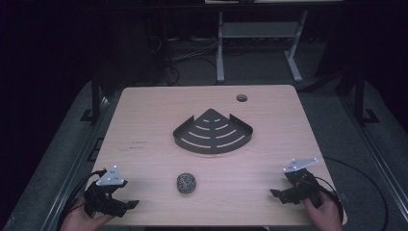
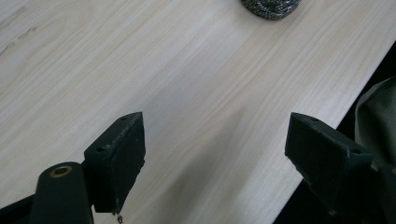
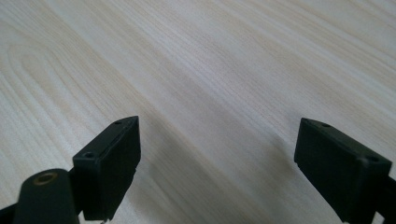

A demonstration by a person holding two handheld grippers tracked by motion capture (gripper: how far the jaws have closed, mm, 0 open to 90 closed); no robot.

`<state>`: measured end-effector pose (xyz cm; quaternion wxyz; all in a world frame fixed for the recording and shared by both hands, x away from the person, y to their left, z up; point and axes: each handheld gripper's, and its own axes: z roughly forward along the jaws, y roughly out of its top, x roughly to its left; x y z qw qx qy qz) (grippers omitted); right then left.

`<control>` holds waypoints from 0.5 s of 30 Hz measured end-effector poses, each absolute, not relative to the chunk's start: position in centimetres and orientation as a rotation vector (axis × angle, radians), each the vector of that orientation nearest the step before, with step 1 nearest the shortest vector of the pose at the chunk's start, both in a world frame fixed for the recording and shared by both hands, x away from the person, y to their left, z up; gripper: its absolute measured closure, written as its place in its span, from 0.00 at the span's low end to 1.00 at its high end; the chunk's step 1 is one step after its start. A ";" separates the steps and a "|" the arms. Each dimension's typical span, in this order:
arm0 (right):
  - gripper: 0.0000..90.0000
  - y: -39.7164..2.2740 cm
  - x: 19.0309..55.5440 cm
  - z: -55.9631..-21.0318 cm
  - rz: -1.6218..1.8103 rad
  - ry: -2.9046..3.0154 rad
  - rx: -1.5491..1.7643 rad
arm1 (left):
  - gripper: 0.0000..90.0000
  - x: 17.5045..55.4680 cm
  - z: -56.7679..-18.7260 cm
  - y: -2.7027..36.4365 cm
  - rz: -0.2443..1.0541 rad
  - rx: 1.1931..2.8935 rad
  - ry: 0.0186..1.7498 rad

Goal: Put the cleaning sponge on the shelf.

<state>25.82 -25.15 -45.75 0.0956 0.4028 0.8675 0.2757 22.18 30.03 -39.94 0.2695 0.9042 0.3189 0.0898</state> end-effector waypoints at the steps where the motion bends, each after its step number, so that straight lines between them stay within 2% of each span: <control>1: 0.16 -25.2 25.8 -45.8 0.817 2.572 1.193 | 0.22 22.2 -39.9 29.9 0.245 2.438 0.852; 15: 0.16 -25.2 25.9 -45.8 0.819 2.574 1.192 | 0.22 23.1 -39.7 28.1 0.231 2.468 0.816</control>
